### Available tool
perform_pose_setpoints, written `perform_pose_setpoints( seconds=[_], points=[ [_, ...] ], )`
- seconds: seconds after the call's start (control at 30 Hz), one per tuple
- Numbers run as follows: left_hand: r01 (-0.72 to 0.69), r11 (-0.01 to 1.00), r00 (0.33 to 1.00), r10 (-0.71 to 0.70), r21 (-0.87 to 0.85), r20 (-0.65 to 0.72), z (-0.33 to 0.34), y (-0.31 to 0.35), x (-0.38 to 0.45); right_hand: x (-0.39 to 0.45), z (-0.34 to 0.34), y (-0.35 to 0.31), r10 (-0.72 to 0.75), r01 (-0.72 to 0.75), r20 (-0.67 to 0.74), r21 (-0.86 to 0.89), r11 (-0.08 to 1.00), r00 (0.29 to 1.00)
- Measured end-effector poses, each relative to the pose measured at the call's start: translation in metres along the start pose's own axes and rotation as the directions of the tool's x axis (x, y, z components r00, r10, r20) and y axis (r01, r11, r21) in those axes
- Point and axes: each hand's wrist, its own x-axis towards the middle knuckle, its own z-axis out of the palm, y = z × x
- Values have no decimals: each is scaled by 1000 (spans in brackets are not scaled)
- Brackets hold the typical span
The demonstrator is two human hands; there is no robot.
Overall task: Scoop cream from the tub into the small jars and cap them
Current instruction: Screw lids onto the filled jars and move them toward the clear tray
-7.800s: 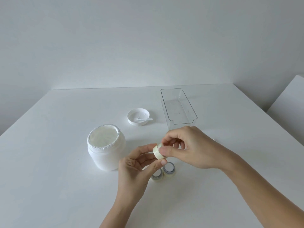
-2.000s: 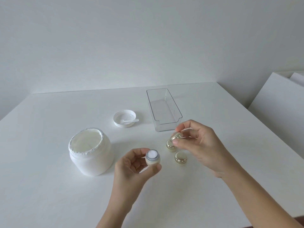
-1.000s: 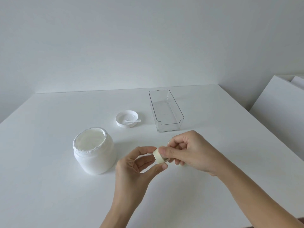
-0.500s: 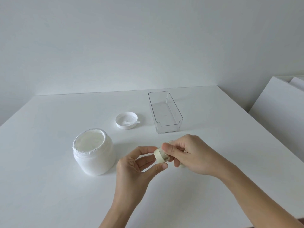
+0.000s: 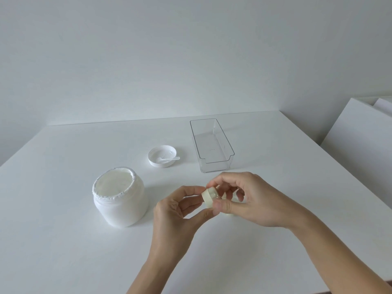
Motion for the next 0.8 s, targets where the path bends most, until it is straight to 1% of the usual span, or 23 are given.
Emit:
perform_pose_setpoints(
  seconds=[0.1, 0.33, 0.43, 0.5, 0.57, 0.67, 0.73, 0.8],
  points=[
    [-30, 999, 999, 30, 35, 16, 3, 0, 3, -1, 1, 1, -14, 15, -30, 3, 1000, 999],
    [-69, 993, 997, 65, 94, 51, 17, -1, 14, -3, -2, 9, 74, -62, -86, 135, 989, 994],
    [-101, 980, 993, 87, 171, 85, 21, -3, 23, -4, -5, 18, 88, -71, -101, 160, 985, 991],
    [-124, 959, 986, 92, 255, 137, 21, -4, 34, -4, -10, 25, 104, -81, -135, 162, 983, 985],
    [-150, 912, 977, 77, 381, 201, 22, -4, 46, -3, -19, 31, 126, -88, -193, 194, 977, 973],
    [-207, 805, 952, 34, 555, 306, 23, -8, 63, -2, -35, 40, 163, -90, -265, 266, 960, 951],
    [-237, 734, 923, -35, 637, 383, 27, -13, 71, -2, -42, 46, 180, -98, -279, 284, 954, 943],
    [-263, 693, 897, -79, 671, 434, 31, -18, 76, -1, -47, 52, 189, -107, -282, 280, 954, 941]
  ],
)
